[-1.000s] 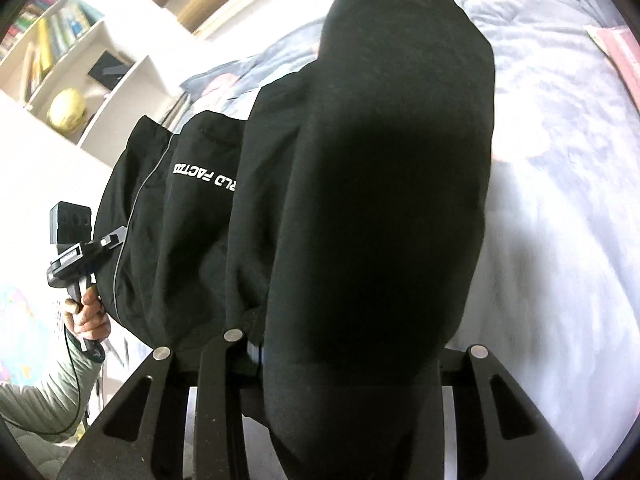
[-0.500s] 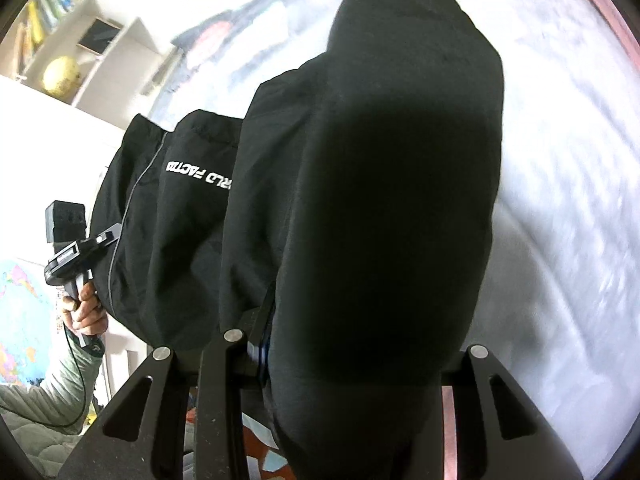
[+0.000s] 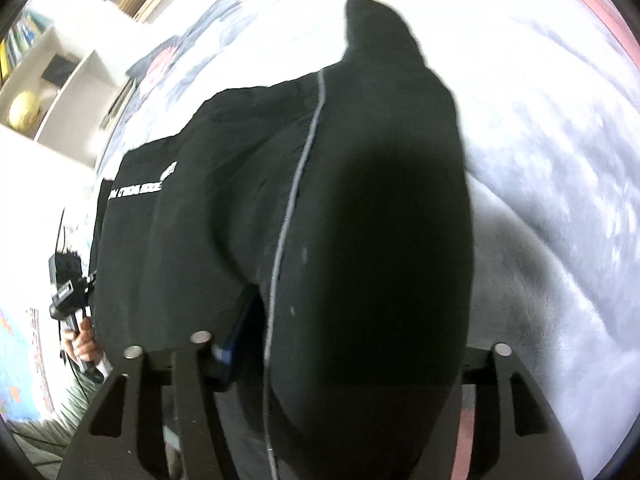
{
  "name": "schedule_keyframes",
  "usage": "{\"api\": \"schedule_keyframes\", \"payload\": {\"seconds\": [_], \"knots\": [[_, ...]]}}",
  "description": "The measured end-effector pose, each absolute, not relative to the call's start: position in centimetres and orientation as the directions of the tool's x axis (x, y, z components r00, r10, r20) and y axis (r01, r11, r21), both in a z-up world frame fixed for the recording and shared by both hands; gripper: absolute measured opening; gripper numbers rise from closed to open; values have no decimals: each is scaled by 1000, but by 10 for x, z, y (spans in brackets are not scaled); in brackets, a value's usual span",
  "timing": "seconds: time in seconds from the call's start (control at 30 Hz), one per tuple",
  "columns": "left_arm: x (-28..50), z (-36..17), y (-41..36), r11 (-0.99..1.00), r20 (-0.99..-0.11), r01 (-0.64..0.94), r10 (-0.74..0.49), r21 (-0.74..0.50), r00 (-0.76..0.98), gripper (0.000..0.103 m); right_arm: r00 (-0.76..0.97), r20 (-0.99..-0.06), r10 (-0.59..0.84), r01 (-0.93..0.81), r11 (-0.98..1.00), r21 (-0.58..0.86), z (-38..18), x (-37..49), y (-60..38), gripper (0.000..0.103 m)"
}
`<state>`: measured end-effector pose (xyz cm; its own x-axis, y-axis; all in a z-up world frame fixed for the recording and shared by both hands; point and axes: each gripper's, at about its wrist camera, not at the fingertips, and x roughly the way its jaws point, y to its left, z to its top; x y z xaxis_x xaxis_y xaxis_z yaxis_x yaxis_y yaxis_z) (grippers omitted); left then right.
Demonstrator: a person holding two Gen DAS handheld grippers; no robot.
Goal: Fold large clothes
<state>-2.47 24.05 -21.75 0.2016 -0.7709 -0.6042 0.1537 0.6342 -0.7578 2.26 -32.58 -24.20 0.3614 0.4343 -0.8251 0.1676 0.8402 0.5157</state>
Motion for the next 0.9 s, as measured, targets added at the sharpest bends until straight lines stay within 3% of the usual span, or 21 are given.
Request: {"api": "schedule_keyframes", "payload": {"seconds": [0.17,0.33,0.4,0.53,0.67,0.8,0.9], "knots": [[-34,-220,249,631,-584,200,-773,-749,249,56,427,-813,395,190,840,508,-253,-11,-343,76],[-63,-199,268,725,-629,258,-685,-639,368,56,497,-810,312,227,854,468,-235,-50,-345,77],[-82,-178,274,798,-668,254,-598,-546,443,56,517,-824,231,258,876,408,-222,-70,-347,77],[-113,-130,267,863,-667,281,-504,-420,549,55,572,-817,-67,291,948,127,-159,-87,-309,79],[-116,-106,231,887,-679,311,-461,-341,571,56,648,-761,-38,210,969,131,-134,-76,-277,79],[-87,-160,195,930,-817,201,-366,-307,445,56,555,-832,-11,197,973,119,-174,-38,-243,79],[-78,-184,198,935,-832,114,-351,-335,430,78,470,-883,-12,233,966,111,-217,-14,-231,79]]}}
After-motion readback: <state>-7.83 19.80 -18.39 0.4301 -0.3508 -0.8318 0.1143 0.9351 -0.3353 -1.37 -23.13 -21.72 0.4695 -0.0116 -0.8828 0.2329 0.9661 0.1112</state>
